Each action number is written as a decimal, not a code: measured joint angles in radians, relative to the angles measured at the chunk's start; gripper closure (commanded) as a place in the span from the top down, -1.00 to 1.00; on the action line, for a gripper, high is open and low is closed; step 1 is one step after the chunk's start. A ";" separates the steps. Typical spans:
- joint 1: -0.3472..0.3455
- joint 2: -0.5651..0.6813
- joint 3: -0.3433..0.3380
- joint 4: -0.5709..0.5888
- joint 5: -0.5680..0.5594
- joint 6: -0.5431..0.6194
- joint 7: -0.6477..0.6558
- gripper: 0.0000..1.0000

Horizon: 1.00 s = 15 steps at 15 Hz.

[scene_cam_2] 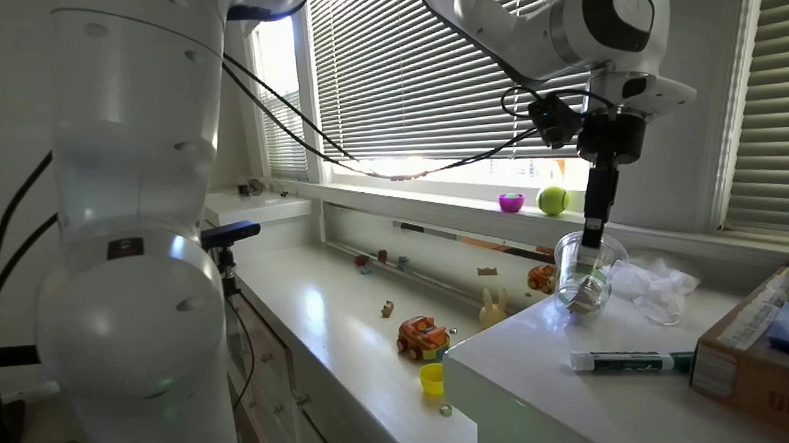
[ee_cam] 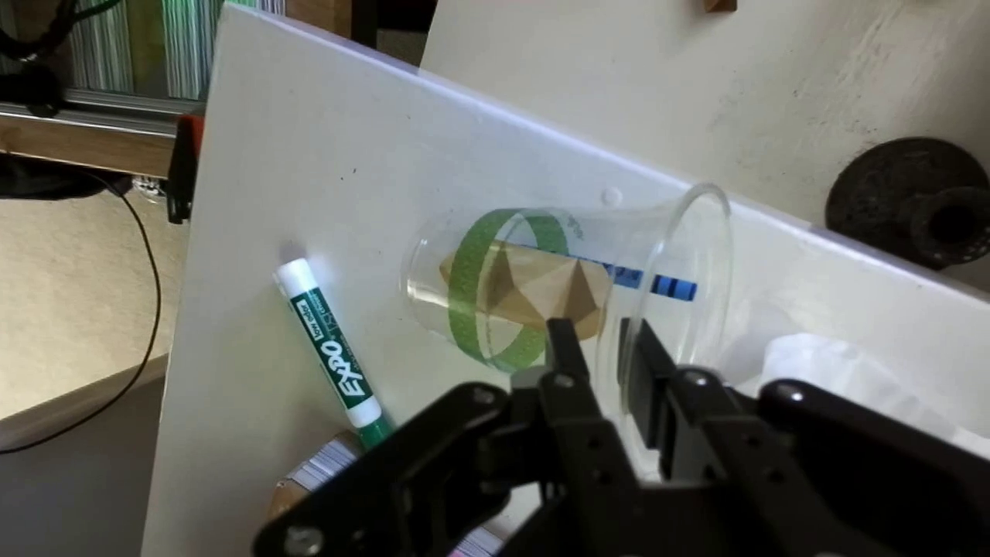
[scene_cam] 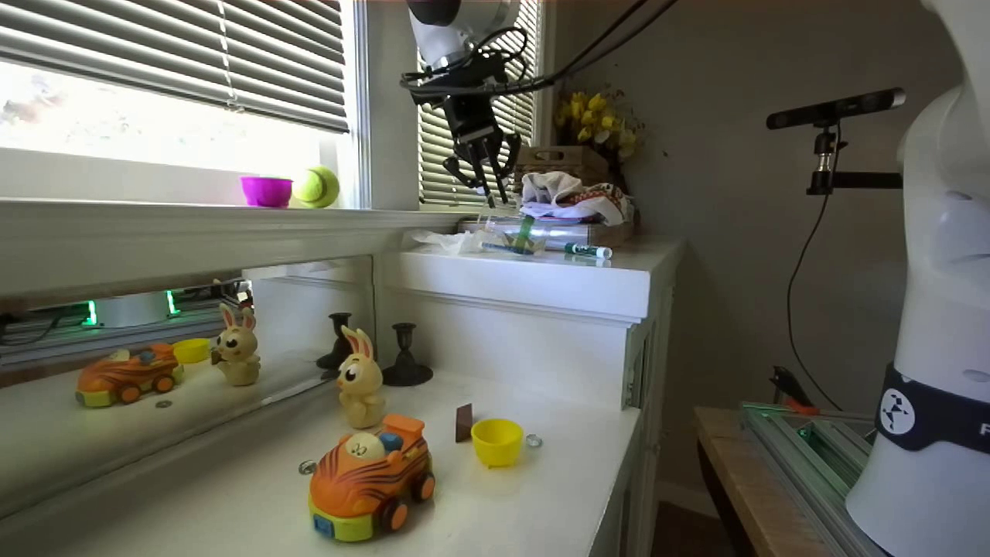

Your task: Place the clear cup upright.

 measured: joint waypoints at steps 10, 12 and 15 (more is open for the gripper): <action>0.014 -0.126 0.000 -0.049 -0.001 -0.027 -0.007 -0.96; 0.015 -0.169 0.001 -0.094 -0.003 0.003 0.002 -0.97; 0.015 -0.262 0.002 -0.208 -0.010 0.151 0.052 -0.97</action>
